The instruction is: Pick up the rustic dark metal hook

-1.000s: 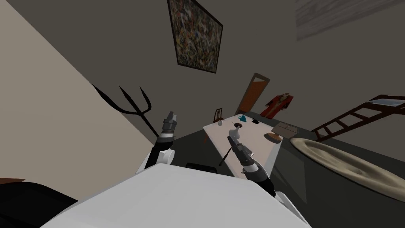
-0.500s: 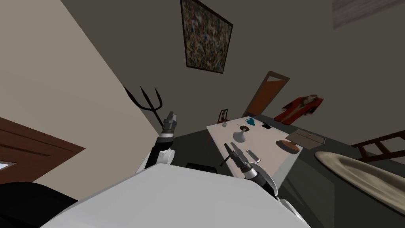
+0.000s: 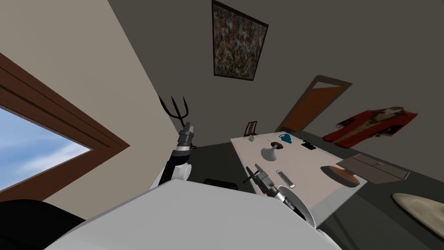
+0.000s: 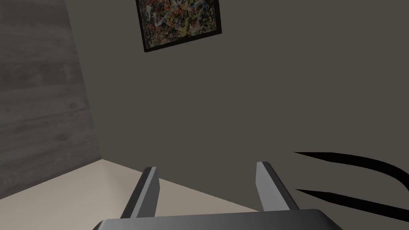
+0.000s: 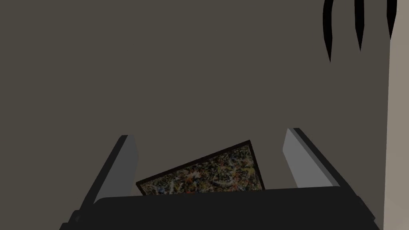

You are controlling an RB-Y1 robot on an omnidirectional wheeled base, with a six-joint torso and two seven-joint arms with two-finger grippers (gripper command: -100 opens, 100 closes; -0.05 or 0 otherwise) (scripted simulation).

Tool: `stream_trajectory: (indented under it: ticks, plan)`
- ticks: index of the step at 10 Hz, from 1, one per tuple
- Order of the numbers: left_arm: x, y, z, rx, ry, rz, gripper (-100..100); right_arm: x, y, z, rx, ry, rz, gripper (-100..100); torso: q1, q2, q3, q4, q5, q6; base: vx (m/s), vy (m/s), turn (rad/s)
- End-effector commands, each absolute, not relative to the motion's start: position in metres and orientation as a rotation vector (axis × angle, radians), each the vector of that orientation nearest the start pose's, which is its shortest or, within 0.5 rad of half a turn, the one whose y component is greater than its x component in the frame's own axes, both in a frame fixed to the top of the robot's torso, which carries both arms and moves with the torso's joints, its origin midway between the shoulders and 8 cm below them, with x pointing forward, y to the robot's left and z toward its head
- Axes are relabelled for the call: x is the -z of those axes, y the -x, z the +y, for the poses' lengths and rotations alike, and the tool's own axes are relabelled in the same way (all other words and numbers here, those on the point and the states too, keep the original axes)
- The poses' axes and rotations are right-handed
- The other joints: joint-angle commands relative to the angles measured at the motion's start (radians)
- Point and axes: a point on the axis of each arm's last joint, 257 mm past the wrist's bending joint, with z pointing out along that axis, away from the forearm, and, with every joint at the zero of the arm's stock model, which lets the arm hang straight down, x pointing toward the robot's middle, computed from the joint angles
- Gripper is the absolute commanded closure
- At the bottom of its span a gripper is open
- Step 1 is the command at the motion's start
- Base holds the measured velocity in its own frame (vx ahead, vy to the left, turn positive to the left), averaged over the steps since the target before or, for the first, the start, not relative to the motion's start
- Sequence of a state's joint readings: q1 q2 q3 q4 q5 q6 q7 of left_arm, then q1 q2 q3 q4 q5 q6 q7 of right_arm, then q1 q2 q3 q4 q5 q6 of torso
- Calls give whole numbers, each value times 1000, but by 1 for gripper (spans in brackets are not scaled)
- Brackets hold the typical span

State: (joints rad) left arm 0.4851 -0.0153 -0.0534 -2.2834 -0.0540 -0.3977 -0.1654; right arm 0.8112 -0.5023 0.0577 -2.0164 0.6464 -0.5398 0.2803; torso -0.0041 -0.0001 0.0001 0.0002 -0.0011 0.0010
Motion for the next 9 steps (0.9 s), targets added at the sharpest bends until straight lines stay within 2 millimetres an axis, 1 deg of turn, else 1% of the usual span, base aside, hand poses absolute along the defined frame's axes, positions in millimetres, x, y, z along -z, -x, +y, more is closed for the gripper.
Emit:
stream_trajectory:
  ticks: [1, 2, 3, 4, 5, 6, 7, 8, 9]
  plan:
    - [-11, -364, 258, 1154, 639, 735, 0, 289, -267, -245, -520, 163, 1797, -100, 0, 0, 0, 0, 0, 0, -53, -27, 362]
    - [-11, -364, 258, 1154, 639, 734, 0, 295, -265, -246, -504, 188, 1812, -100, 0, 0, 0, 0, 0, -1, -49, -33, 183]
    - [-11, -364, 258, 1154, 639, 735, 0, 296, -264, -245, -498, 200, 1816, -100, 0, 0, 0, 0, 0, 0, -25, -15, -35]
    - [-11, -364, 258, 1154, 639, 735, 0, 325, -250, -261, -439, 236, 1894, -100, 1, -1, -1, 0, 0, 0, -43, -3, 337]
    - [-11, -364, 258, 1154, 639, 734, 0, 328, -248, -260, -425, 267, 1902, -100, 1, -1, -1, 0, 0, -1, -43, -13, 230]
    - [-11, -364, 258, 1154, 639, 735, 0, 349, -235, -274, -370, 308, 1965, -100, 1, -1, -1, 0, 0, 0, -52, -15, 297]
    - [-11, -364, 258, 1154, 639, 734, 0, 358, -231, -276, -351, 335, 1986, -100, 0, -1, 0, 0, 0, -1, -43, -18, 232]
    - [-11, -364, 258, 1154, 639, 735, 0, 376, -218, -292, -300, 368, 2042, -100, 0, -1, 0, 0, 0, 0, -52, -11, 313]
    - [-11, -364, 258, 1154, 639, 735, 0, 386, -212, -296, -282, 392, 2065, -100, 0, 0, 0, 0, 0, 0, -46, -11, 259]
